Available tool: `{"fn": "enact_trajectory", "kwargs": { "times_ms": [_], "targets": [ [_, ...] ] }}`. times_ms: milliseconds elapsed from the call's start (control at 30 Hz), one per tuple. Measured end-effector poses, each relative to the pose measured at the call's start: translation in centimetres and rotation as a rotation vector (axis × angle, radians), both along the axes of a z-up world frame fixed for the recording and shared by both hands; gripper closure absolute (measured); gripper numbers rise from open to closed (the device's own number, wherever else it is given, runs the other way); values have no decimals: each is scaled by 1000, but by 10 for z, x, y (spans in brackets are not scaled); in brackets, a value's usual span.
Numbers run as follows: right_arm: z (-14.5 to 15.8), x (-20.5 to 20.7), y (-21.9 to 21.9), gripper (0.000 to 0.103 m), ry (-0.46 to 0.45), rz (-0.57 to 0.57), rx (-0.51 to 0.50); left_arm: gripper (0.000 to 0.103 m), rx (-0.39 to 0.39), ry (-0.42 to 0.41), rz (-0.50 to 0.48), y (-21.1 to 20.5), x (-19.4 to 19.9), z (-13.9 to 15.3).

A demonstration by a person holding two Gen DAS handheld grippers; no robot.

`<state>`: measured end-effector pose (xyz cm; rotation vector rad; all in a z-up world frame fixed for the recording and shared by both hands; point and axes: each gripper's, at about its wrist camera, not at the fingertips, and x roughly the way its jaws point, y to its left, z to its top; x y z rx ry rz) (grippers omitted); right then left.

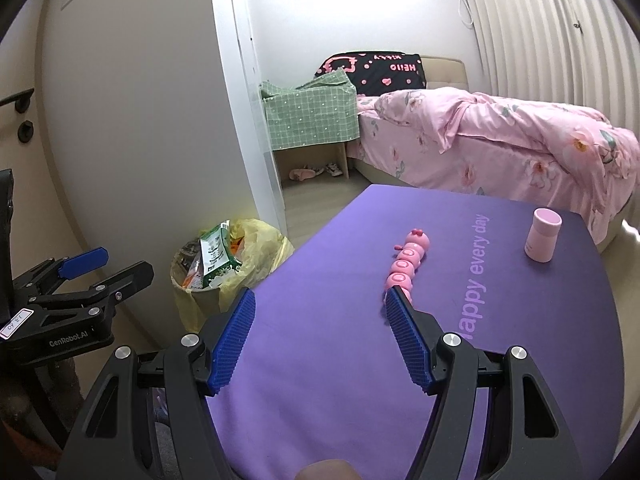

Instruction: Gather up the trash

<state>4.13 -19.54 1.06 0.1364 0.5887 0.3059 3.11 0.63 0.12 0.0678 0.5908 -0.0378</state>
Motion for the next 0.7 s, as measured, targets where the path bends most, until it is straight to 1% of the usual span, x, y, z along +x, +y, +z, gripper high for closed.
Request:
{"fn": "enact_trajectory", "kwargs": {
  "times_ms": [700],
  "targets": [
    [0,-1,0,39,-2,-2,2,16,3,-2,1,1,0,2]
  ]
}}
